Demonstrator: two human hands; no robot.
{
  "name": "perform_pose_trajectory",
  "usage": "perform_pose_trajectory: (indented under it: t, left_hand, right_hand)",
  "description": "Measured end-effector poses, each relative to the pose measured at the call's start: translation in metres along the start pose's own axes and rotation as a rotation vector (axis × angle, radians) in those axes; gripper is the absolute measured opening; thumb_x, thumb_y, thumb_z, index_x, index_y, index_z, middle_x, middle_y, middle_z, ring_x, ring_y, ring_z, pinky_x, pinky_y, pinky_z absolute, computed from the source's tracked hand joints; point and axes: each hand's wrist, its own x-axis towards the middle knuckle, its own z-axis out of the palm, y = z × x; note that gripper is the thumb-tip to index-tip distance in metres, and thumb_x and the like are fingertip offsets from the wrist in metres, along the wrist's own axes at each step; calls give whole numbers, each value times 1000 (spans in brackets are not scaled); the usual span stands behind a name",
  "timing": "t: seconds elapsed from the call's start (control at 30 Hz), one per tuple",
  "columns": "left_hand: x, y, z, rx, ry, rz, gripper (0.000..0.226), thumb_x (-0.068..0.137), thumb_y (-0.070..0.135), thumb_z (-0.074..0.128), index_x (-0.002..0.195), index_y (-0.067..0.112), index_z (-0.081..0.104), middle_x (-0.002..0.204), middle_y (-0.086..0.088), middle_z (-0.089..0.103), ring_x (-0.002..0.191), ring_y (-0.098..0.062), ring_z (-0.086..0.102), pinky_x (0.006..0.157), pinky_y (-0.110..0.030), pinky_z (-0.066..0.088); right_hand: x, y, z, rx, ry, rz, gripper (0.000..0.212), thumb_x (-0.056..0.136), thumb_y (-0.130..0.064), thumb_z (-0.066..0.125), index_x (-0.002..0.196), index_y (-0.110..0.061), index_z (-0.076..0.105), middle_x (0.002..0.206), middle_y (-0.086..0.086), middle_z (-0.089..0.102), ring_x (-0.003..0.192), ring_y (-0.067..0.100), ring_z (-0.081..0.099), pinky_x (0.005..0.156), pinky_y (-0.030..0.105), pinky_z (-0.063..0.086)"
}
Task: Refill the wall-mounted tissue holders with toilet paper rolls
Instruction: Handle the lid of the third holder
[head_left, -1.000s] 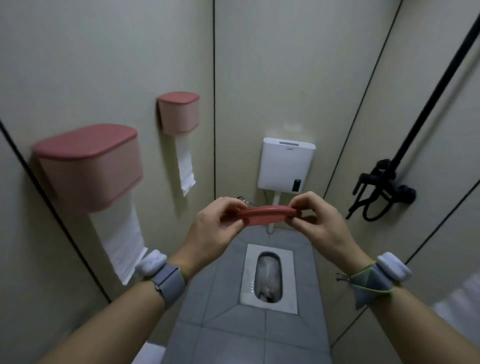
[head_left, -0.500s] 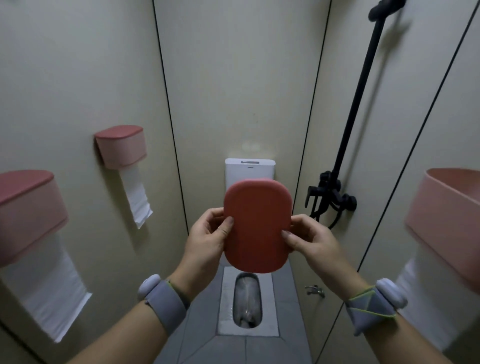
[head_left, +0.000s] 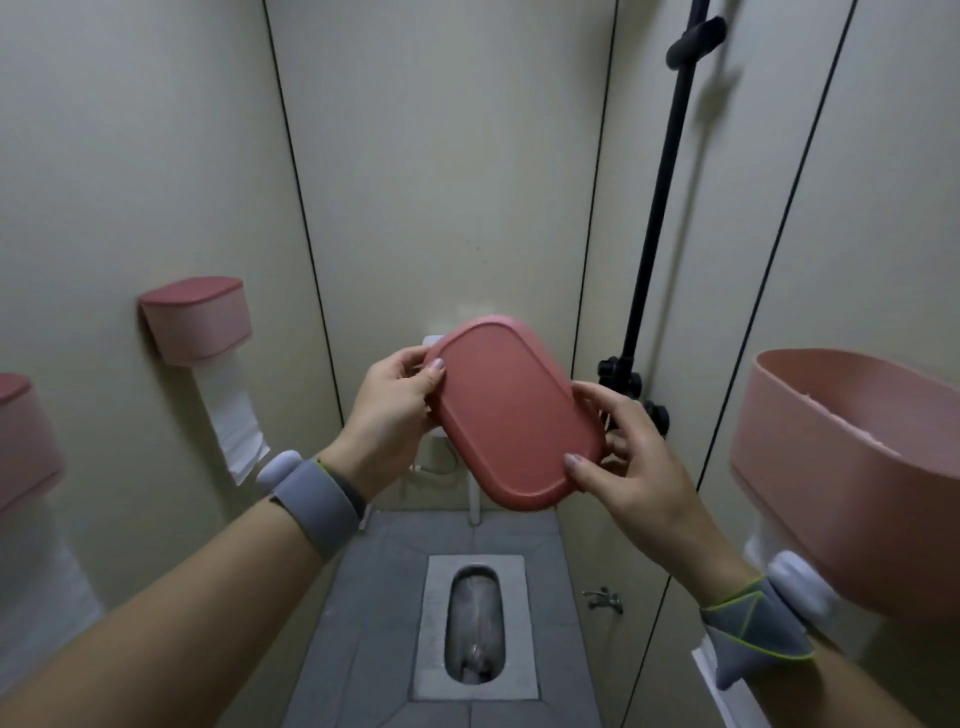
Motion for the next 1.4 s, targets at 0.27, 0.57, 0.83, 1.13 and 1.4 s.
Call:
perform_pose_trajectory:
  t: [0.27, 0.57, 0.83, 1.13, 1.4]
  left_hand:
    - [41, 17, 66, -154, -182, -40, 26, 102, 2, 44, 123, -2, 60, 80, -9, 57, 64, -16, 49, 59, -30, 46]
    - [44, 22, 167, -308, -480, -88, 21, 101, 8, 49, 112, 6, 66, 93, -8, 70, 76, -12, 63, 56, -23, 53]
    - [14, -13, 238, -65, -627, 55, 17, 101, 28, 52, 103, 22, 67, 100, 6, 70, 101, -14, 64, 95, -35, 48]
    - [6, -59, 269, -6, -597, 35, 28, 100, 46, 44, 114, 27, 59, 101, 17, 62, 110, -15, 55, 104, -38, 40]
    - [3, -60, 274, -62, -561, 16, 39, 77, 56, 44, 103, 33, 60, 104, 11, 64, 110, -15, 57, 102, -39, 43]
  right_hand:
    - [-14, -35, -48, -499, 130, -184, 73, 82, -35, 76, 146, -29, 39, 152, -8, 25, 131, 13, 42, 102, 36, 51]
    - [-42, -90, -112, -967, 387, -97, 67, 84, -66, 53, 140, -29, 47, 141, -3, 44, 130, 15, 43, 106, 30, 39]
    - [-86, -85, -165, -879, 437, 158, 54, 90, -56, 55, 134, -24, 54, 127, -8, 56, 121, 11, 52, 104, 35, 44]
    - [-96, -67, -168, -913, 432, 278, 57, 87, -53, 50, 136, -24, 53, 146, -4, 45, 138, 9, 38, 118, 28, 28]
    - [-90, -62, -147, -960, 501, 173, 42, 90, -45, 54, 127, -27, 61, 142, -7, 49, 138, 6, 37, 116, 23, 28]
